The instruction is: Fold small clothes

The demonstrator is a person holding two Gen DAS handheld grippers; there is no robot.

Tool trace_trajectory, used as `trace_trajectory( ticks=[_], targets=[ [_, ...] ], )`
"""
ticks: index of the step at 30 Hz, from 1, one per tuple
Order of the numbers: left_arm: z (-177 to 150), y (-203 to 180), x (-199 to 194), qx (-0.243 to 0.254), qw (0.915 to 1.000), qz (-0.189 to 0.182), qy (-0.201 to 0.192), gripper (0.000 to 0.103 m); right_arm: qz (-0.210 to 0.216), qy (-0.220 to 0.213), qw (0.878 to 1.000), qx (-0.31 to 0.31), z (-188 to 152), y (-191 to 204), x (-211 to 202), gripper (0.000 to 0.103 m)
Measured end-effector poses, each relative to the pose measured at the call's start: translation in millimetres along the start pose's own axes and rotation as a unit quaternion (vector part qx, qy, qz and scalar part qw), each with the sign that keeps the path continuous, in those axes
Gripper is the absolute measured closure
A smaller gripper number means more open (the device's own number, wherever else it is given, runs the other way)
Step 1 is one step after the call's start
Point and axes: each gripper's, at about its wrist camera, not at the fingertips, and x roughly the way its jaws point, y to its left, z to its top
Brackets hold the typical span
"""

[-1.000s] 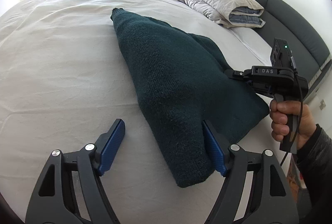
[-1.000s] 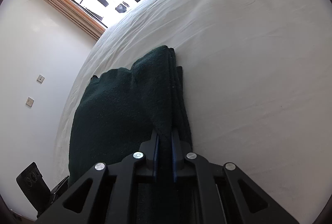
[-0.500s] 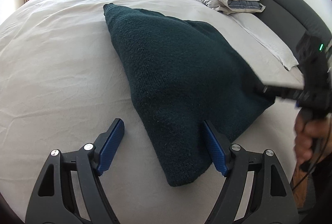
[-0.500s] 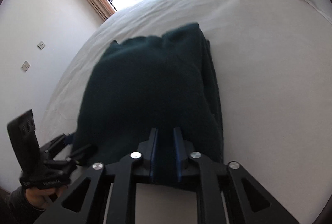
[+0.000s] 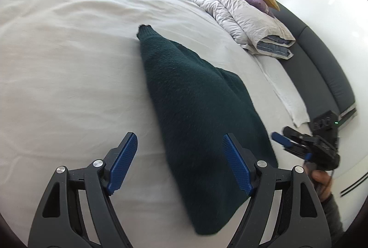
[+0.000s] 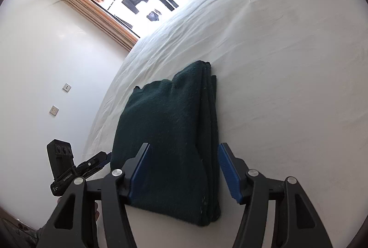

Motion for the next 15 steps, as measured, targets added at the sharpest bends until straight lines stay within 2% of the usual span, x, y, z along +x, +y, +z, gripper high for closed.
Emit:
trace_trajectory(
  ticks=[2, 4, 5, 9, 11, 13, 15],
  targets=[
    [13.1, 1.6, 15.5, -0.012, 0.9996, -0.007, 0.023, 0.027, 0.012, 0.029, 0.999, 0.017, 12.5, -7.3, 20.2, 0.04],
    [19.2, 2.9, 30.8, -0.023, 0.9986, -0.008, 0.046, 0.027, -0.014, 0.046, 0.998, 0.027, 21.8, -12.1, 36.8, 0.04],
    [23.3, 3.9, 38.1, -0.026, 0.9981, -0.01, 0.056, 0.027, -0.014, 0.06, 0.998, 0.033, 24.4, -14.7, 45.4, 0.04],
    [33.2, 4.6, 60.3, -0.032, 0.9961, -0.029, 0.077, 0.027, 0.016, 0.065, 0.996, 0.056, 35.5, -20.8, 66.6, 0.042],
    [37.7, 4.7, 69.4, -0.033, 0.9955, -0.033, 0.083, 0.029, 0.024, 0.068, 0.996, 0.061, 39.6, -19.8, 73.8, 0.049],
    [42.2, 1.3, 77.4, -0.027, 0.9955, -0.023, 0.088, 0.037, 0.008, 0.075, 0.996, 0.046, 39.5, -14.3, 82.2, 0.066],
    [45.1, 0.1, 80.6, -0.025, 0.9954, -0.019, 0.09, 0.052, -0.005, 0.07, 0.997, 0.028, 38.5, -6.0, 84.3, 0.073]
  ],
)
